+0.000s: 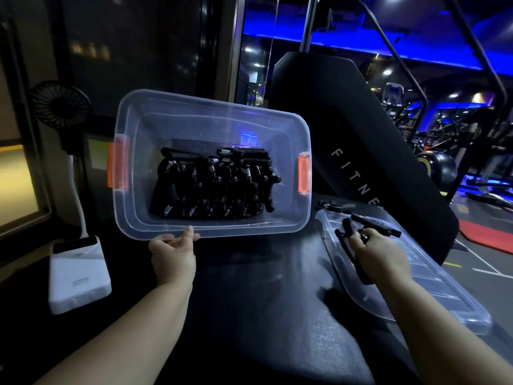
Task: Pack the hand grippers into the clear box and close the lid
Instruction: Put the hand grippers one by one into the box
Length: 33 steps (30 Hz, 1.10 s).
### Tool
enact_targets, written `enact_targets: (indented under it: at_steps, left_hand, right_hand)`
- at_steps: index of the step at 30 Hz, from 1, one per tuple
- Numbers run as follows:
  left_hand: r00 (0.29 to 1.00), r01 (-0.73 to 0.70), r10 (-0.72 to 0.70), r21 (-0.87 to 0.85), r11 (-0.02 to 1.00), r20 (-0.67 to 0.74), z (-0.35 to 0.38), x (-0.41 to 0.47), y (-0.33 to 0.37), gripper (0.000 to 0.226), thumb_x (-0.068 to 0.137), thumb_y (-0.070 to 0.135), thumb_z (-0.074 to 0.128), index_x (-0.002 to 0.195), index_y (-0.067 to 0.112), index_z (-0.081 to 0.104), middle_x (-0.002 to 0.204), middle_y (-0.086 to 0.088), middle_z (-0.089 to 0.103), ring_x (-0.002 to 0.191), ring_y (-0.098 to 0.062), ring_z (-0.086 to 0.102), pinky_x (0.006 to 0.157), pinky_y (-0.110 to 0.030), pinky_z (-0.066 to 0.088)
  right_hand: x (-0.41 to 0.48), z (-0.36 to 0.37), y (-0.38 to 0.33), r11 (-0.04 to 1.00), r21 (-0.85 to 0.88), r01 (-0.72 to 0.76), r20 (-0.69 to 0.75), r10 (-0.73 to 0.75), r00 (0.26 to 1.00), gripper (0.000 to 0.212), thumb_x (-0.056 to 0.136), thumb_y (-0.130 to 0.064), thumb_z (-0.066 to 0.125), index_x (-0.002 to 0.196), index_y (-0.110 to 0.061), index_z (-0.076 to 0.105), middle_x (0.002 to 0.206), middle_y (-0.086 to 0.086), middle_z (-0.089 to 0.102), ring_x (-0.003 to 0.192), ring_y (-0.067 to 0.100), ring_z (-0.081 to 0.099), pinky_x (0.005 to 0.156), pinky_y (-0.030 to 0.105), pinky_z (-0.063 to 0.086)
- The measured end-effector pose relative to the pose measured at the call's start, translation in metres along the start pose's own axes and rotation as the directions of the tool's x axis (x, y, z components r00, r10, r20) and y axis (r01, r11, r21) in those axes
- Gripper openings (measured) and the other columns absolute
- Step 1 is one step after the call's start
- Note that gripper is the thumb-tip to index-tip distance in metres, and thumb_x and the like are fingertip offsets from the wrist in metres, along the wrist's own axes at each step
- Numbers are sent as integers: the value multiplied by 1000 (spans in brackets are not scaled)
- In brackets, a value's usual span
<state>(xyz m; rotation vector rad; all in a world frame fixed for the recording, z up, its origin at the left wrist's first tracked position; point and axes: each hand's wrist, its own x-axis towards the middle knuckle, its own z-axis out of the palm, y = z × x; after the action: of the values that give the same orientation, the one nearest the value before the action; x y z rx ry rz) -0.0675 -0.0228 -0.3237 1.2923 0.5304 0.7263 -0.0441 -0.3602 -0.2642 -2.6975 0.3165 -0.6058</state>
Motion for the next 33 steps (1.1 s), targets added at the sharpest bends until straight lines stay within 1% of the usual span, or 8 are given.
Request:
enact_targets:
  at_steps: [5, 11, 15, 18, 22, 27, 30, 33]
  left_hand:
    - [1000, 2, -2, -8, 1000, 11, -1, -2, 3, 35, 92, 34, 60, 108, 11, 39, 80, 6, 72, 94, -13, 63, 96, -48, 48]
    - [1000, 14, -13, -30, 999, 18, -1, -3, 4, 34, 92, 32, 61, 107, 11, 39, 81, 4, 72, 91, -13, 64, 96, -49, 49]
    - [1000, 16, -15, -26, 1000, 21, -2, -3, 5, 34, 92, 32, 61, 107, 12, 39, 79, 5, 72, 89, -11, 64, 95, -48, 49]
    - [999, 16, -15, -43, 999, 29, -3, -5, 7, 33, 93, 31, 61, 107, 12, 38, 79, 6, 71, 85, -6, 62, 95, -48, 49]
    - [999, 20, -18, -53, 998, 43, -5, -6, 7, 31, 93, 31, 60, 106, 13, 38, 80, 5, 71, 86, -3, 62, 94, -47, 50]
    - [997, 33, -27, -87, 996, 67, -8, -7, 9, 29, 94, 28, 59, 105, 12, 37, 83, 2, 71, 84, -3, 63, 94, -47, 50]
    - [995, 43, -33, -122, 992, 89, -10, -9, 11, 30, 94, 27, 59, 107, 11, 38, 84, 1, 71, 83, -4, 61, 92, -42, 50]
    - [993, 80, -66, -139, 987, 101, -11, -9, 12, 30, 93, 27, 61, 106, 13, 38, 86, 1, 72, 81, -6, 62, 84, -37, 50]
  right_hand:
    - [9, -8, 2, 995, -69, -69, 62, 73, 995, 30, 87, -45, 47, 81, -18, 59, 72, 4, 62, 71, 27, 57, 58, 30, 40]
    - [14, -20, -9, 982, -87, -170, 274, 187, 943, 26, 77, -37, 67, 67, -13, 61, 62, 3, 65, 65, 22, 65, 56, 26, 44]
    - [2, -28, -25, 985, -61, -160, 260, 171, 950, 26, 83, -35, 62, 71, -12, 59, 59, 2, 64, 56, 19, 64, 49, 23, 38]
    - [-8, -40, -37, 995, 48, -91, 110, 85, 990, 25, 85, -42, 62, 86, -17, 64, 60, -2, 63, 54, 15, 61, 49, 25, 37]
    - [-26, -60, -66, 955, 291, 57, -15, -55, 998, 29, 83, -31, 70, 111, -25, 66, 73, -5, 64, 61, 13, 63, 60, 30, 47]
    - [-38, -69, -113, 797, 564, 214, -25, -242, 970, 31, 81, -23, 74, 106, -39, 67, 74, -8, 69, 58, 11, 64, 59, 30, 53]
    - [-30, -62, -144, 777, 536, 331, -31, -374, 927, 38, 82, -20, 73, 96, -54, 61, 78, -6, 68, 66, 13, 68, 73, 33, 56]
    - [-21, -48, -175, 784, 425, 453, -30, -488, 873, 39, 85, -26, 68, 116, -48, 60, 81, -12, 64, 79, 16, 66, 81, 37, 54]
